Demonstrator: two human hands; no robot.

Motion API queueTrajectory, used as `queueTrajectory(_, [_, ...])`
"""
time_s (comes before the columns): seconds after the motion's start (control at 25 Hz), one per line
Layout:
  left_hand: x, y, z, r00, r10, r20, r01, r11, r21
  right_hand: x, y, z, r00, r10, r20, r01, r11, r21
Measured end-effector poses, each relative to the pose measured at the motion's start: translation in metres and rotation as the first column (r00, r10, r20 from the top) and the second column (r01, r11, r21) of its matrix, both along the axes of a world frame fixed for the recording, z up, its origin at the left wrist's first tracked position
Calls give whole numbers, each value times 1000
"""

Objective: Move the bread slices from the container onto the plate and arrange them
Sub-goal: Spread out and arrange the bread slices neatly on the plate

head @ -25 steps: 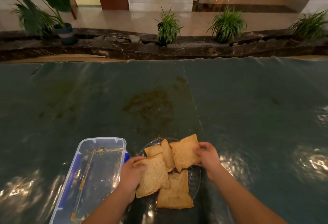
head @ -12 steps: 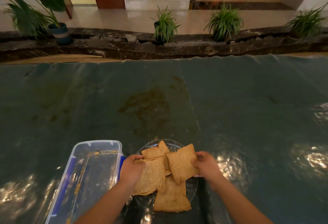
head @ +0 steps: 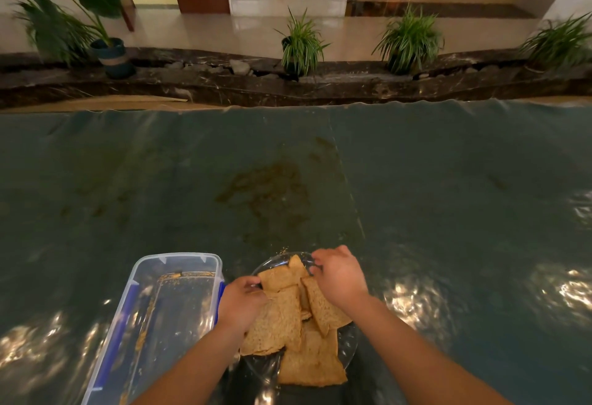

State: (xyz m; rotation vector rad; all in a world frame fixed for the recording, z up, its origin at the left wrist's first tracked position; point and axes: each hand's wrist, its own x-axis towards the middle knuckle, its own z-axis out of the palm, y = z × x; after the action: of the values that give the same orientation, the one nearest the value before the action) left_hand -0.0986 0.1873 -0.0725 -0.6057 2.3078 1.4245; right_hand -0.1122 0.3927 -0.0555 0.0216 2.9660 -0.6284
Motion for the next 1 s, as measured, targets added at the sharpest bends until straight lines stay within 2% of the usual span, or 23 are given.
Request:
queueTrajectory(0.12, [1,-4,-3,1000,12,-2,-12,999,36,-22,-27,-5,993,1,114,-16,991,136])
queueTrajectory(0.28, [1,-6,-4,1000,-16,-14,16,998,58,-29,-38,-15,976,-95,195,75,991,107])
queueTrajectory(0.4, [0,-8,-7,999,-46,-28,48,997,64,-28,-26,-20,974,-122,192,110,992,69])
queueTrajectory(0.56, [-1,-7,-9,998,32,-51,-30,999,35,-22,-10,-23,958,-262,119,255,964,71])
queueTrajectory(0.68, [0,-3,-9,997,45,-69,-47,999,-16,-21,-11,-19,961,-246,127,232,965,119])
queueTrajectory(0.72, [0,-3,-8,997,40,-63,-41,999,-20,-20,-11,-17,965,-232,121,221,970,103])
queueTrajectory(0.8, [0,-2,-5,999,-1,-54,-2,999,-45,-12,-4,-9,964,-256,68,259,966,-30])
queueTrajectory(0.92, [3,2,-2,959,-224,-175,162,936,-313,28,17,4,911,-413,-19,388,870,-306])
queueTrajectory(1.0, [10,6,1,876,-390,-285,231,856,-462,69,30,9,873,-488,-19,455,827,-331])
